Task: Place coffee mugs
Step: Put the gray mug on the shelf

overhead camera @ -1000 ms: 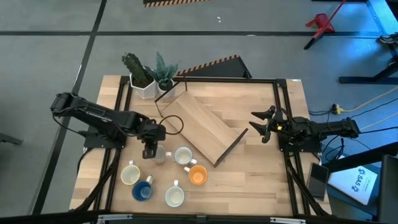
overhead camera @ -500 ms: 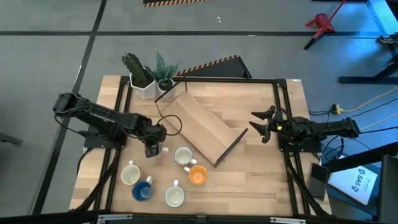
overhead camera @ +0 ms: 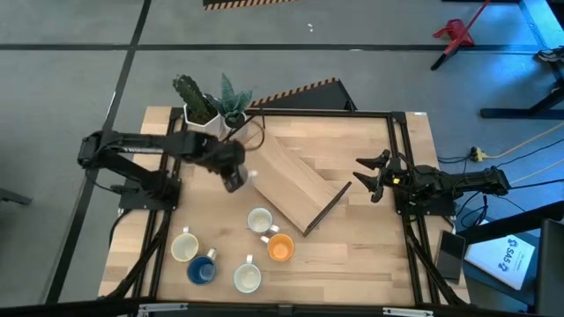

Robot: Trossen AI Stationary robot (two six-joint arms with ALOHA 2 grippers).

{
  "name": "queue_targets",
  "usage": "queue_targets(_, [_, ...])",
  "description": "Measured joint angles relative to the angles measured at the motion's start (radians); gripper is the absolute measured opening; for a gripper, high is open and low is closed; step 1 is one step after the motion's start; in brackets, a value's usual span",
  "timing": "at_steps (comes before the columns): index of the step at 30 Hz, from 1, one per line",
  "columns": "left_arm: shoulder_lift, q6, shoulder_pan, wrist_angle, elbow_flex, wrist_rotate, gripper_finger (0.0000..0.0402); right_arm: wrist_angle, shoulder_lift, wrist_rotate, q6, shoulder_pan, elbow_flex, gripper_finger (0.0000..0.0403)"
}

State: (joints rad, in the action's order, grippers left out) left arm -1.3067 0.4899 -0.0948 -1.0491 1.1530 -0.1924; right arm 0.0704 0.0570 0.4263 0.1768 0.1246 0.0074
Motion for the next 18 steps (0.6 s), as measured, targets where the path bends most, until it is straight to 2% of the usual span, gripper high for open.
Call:
queue_targets(8, [-0.195, -0.291, -0.223, 0.077, 0.127, 0.081, 0.0018, 0.0, 0.0, 0.0, -0.001, 0.0, 0.0, 0.0241])
queue_targets(12, [-0.295, -0.415, -0.309, 0.115, 0.22, 0.076, 0.0018, 0.0, 0.0, 0.0, -0.002, 0.0, 0.0, 0.0241])
queue_targets(18, [-0.416, -0.532, -0.409, 0.146, 0.308, 0.113, 0.0018, 0.0, 0.0, 0.0, -0.002, 0.0, 0.0, 0.0241])
